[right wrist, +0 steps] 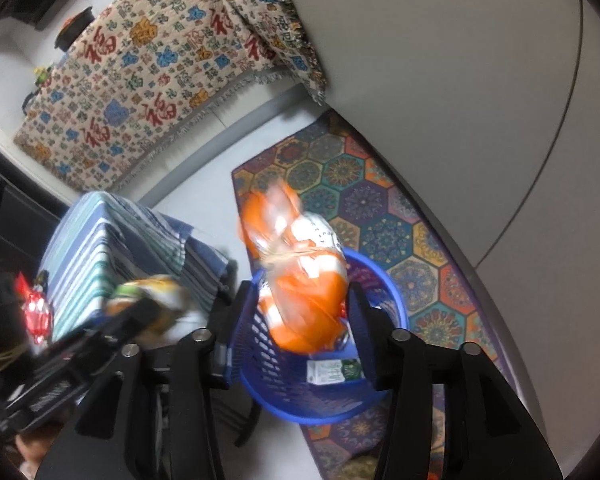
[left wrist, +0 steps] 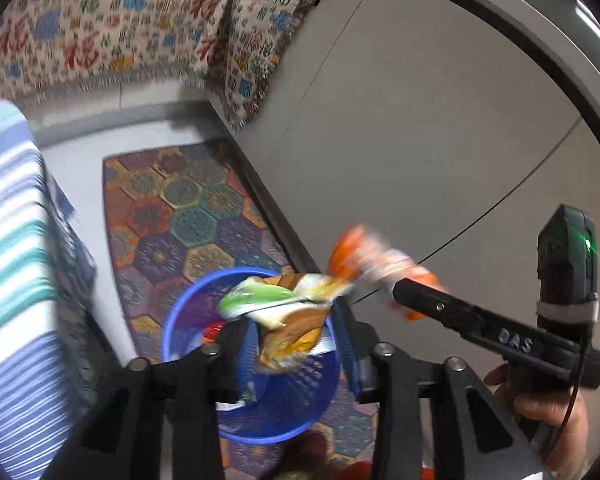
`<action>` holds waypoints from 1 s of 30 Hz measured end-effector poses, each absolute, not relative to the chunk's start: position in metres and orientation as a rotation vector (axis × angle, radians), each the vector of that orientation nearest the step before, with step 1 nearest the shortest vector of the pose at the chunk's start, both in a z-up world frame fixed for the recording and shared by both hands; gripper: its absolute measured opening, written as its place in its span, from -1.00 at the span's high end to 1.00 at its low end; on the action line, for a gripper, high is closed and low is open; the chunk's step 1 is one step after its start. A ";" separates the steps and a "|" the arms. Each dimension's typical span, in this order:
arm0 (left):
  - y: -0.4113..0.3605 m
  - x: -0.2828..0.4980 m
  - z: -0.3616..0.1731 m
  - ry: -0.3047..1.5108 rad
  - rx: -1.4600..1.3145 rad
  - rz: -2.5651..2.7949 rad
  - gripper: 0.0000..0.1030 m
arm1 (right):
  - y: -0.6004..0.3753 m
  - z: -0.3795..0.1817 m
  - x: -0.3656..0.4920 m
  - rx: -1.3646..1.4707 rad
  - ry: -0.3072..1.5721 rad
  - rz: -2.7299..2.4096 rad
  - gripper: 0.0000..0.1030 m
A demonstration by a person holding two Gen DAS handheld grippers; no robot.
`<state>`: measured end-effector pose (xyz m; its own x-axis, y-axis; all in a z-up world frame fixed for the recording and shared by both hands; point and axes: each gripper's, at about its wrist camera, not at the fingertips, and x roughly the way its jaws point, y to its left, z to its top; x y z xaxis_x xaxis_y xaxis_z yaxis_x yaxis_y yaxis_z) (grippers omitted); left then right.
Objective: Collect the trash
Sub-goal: 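Open both tools to drop the bag and wrapper into the basket, then move both tools back to the table toward the remaining trash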
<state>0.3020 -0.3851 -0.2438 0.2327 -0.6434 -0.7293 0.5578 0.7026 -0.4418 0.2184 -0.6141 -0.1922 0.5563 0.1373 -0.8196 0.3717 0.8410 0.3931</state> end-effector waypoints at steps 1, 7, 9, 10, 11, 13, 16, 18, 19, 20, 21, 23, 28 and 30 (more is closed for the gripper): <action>-0.385 0.304 -0.245 1.048 -0.106 -0.821 0.04 | -0.614 -0.193 0.218 0.574 0.984 -0.144 -0.01; -0.373 0.296 -0.226 1.003 -0.126 -0.800 0.00 | -0.615 -0.187 0.215 0.544 0.973 -0.181 -0.30; -0.361 0.283 -0.206 0.962 -0.106 -0.802 0.00 | -0.613 -0.180 0.216 0.517 0.956 -0.207 -0.44; -0.354 0.276 -0.198 0.946 -0.102 -0.806 -0.01 | -0.612 -0.176 0.216 0.505 0.945 -0.217 -0.55; -0.345 0.268 -0.189 0.928 -0.096 -0.809 -0.02 | -0.610 -0.172 0.217 0.496 0.937 -0.224 -0.66; -0.320 0.248 -0.171 0.890 -0.080 -0.798 -0.15 | -0.600 -0.162 0.220 0.461 0.916 -0.233 -0.73; -0.275 0.218 -0.157 0.844 -0.059 -0.750 -0.30 | -0.572 -0.144 0.227 0.384 0.883 -0.202 -0.74; -0.245 0.203 -0.155 0.831 -0.049 -0.693 -0.33 | -0.546 -0.135 0.233 0.315 0.867 -0.173 -0.81; -0.225 0.195 -0.157 0.830 -0.036 -0.638 -0.33 | -0.528 -0.131 0.237 0.275 0.861 -0.147 -0.83; -0.213 0.192 -0.161 0.833 -0.027 -0.600 -0.33 | -0.513 -0.129 0.240 0.249 0.858 -0.120 -0.83; -0.198 0.188 -0.163 0.837 -0.015 -0.556 -0.33 | -0.494 -0.128 0.243 0.227 0.859 -0.079 -0.83; -0.165 0.185 -0.172 0.836 0.019 -0.446 -0.33 | -0.452 -0.127 0.247 0.196 0.863 0.015 -0.83; -0.081 0.191 -0.182 0.851 0.002 -0.201 -0.33 | -0.333 -0.129 0.247 0.066 0.880 0.283 -0.82; -0.057 0.197 -0.186 0.863 -0.026 -0.140 -0.33 | -0.297 -0.136 0.247 -0.007 0.892 0.334 -0.82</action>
<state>0.1971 -0.0566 -0.1860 0.6412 -0.1334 -0.7557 0.1121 0.9905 -0.0797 0.2470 -0.2971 -0.1364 0.5796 0.2829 -0.7642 -0.2886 0.9483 0.1322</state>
